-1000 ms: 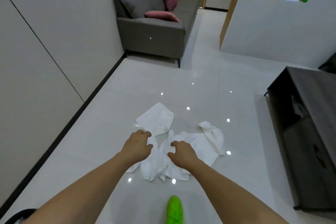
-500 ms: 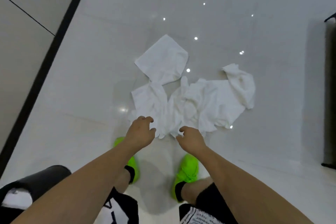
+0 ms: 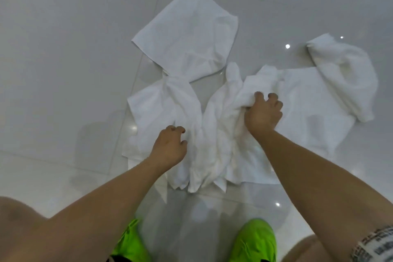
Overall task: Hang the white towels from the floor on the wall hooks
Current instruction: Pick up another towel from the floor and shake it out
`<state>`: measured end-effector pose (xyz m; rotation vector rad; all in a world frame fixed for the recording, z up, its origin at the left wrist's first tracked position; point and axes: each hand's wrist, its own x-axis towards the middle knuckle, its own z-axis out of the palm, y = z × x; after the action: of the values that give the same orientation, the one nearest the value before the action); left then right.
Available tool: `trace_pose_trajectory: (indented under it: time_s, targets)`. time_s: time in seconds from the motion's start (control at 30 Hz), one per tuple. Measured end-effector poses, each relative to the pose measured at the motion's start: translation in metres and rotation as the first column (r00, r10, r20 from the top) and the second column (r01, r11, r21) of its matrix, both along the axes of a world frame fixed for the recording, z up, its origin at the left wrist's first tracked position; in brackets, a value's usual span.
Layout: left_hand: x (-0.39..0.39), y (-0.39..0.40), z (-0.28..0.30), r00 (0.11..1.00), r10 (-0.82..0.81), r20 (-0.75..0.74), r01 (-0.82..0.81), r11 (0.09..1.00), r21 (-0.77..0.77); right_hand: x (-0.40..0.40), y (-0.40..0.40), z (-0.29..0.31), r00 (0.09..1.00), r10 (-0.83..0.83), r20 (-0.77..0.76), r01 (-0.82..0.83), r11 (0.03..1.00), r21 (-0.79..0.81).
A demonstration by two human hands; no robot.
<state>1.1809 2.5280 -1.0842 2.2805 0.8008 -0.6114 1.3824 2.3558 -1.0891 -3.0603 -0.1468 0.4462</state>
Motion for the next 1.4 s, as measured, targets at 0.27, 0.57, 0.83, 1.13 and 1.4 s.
trace_pose_trajectory:
  time_s: [0.27,0.57,0.83,1.13,1.4]
  targets:
    - [0.028,-0.039,0.148,0.995,-0.103,0.001,0.103,0.992,-0.079,-0.045,-0.032,0.135,0.965,-0.092,-0.246,0.206,0.846,0.491]
    - [0.092,-0.083,0.510,0.986,-0.127,0.110,0.136,0.988,-0.072,-0.024,-0.083,0.521,0.690,0.090,-0.718,0.561,0.560,0.610]
    - [0.172,-0.117,0.766,0.899,-0.198,0.391,0.287,0.940,-0.183,0.009,-0.129,0.789,0.867,0.092,-0.489,0.415,0.409,0.813]
    - [0.178,-0.215,0.900,0.835,-0.278,0.475,0.531,0.634,-0.563,-0.064,-0.227,0.930,0.959,-0.148,-0.242,0.276,0.288,0.917]
    - [0.137,-0.353,0.931,0.669,-0.616,0.417,0.663,0.241,-0.709,-0.158,-0.353,0.972,0.899,-0.403,-0.168,0.289,0.262,0.921]
